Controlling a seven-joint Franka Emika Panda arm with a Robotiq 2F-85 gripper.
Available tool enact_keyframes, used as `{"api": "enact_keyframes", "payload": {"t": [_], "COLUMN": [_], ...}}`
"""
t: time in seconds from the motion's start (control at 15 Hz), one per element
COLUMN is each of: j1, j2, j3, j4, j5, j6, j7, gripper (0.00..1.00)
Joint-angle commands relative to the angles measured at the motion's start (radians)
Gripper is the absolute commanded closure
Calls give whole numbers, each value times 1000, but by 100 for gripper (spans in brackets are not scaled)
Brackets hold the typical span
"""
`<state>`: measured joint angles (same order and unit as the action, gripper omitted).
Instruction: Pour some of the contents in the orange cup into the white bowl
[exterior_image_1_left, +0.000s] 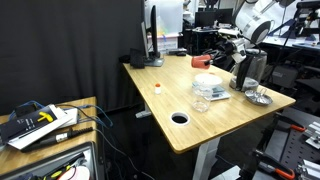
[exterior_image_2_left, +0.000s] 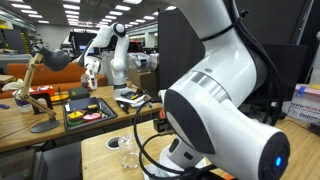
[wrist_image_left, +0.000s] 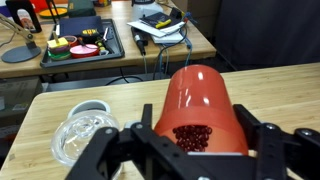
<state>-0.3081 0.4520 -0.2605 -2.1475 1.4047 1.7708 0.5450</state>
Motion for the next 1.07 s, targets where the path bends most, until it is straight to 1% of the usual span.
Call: {"api": "enact_keyframes", "payload": {"t": [0.0,0.27,0.67,0.87,1.0], "j1": [-14,-16,-18,-15,-5], "j2": [26,35,48,52,46], "j3": [-3,-5,-9,-11,-17], "j4": [20,25,34,40,39], "j5": [26,37,64,58,43], "j6": [-70,-94,-98,-92,-64], "j7": [3,6,8,8,-5], "gripper": [46,46,46,46,46]}}
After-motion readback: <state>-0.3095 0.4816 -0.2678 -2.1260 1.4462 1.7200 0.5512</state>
